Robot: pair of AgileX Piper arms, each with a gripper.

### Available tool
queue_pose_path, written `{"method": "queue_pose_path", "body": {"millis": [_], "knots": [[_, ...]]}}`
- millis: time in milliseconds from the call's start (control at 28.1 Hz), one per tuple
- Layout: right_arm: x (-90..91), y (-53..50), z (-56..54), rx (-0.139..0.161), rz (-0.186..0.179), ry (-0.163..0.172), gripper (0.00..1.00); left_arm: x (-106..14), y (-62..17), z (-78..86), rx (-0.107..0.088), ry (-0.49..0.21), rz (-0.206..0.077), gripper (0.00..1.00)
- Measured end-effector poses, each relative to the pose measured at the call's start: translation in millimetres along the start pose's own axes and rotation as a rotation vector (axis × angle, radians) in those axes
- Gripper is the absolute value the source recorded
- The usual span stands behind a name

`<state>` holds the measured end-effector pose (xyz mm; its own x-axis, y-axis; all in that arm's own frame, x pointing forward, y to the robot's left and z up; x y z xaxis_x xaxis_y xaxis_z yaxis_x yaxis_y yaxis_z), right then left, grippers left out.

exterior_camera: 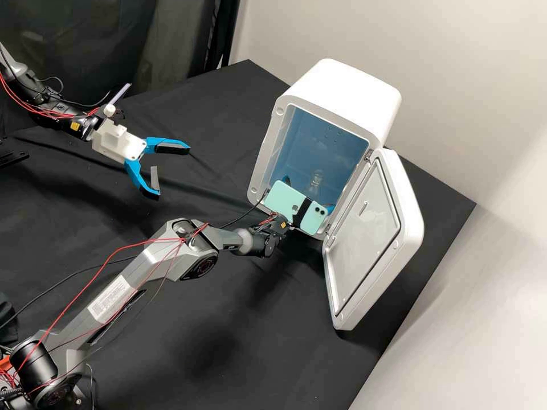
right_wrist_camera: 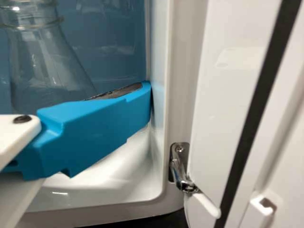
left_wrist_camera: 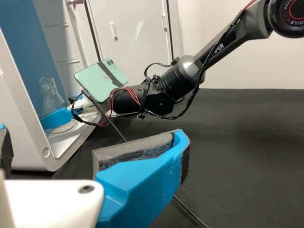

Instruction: Take the flask out of the incubator

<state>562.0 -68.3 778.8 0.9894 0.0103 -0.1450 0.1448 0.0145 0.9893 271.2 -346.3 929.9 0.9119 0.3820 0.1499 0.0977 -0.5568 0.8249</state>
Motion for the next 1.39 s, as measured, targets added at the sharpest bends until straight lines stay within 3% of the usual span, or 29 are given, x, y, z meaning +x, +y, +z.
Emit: {"method": "queue_pose_path", "body": {"millis": [178, 355, 604, 924, 1386], "knots": [[0.2, -0.9, -0.8, 0.002, -0.002, 0.001, 1.00, 0.0, -0.1, 0.0, 0.000, 0.000, -0.001, 1.00], [1.2, -6.4, -1.7, 0.021, -0.024, -0.030, 1.00, 0.0, -0.1, 0.0, 0.000, 0.000, -0.001, 1.00], [3.4, -15.5, -10.9, 0.018, -0.042, -0.016, 1.00, 0.0, -0.1, 0.0, 0.000, 0.000, -0.001, 1.00], [3.2, -11.1, -21.2, 0.018, -0.035, -0.006, 1.00, 0.0, -0.1, 0.0, 0.000, 0.000, -0.001, 1.00], [3.0, -9.7, -19.8, 0.020, -0.031, -0.009, 1.00, 0.0, -0.1, 0.0, 0.000, 0.000, -0.001, 1.00]]}}
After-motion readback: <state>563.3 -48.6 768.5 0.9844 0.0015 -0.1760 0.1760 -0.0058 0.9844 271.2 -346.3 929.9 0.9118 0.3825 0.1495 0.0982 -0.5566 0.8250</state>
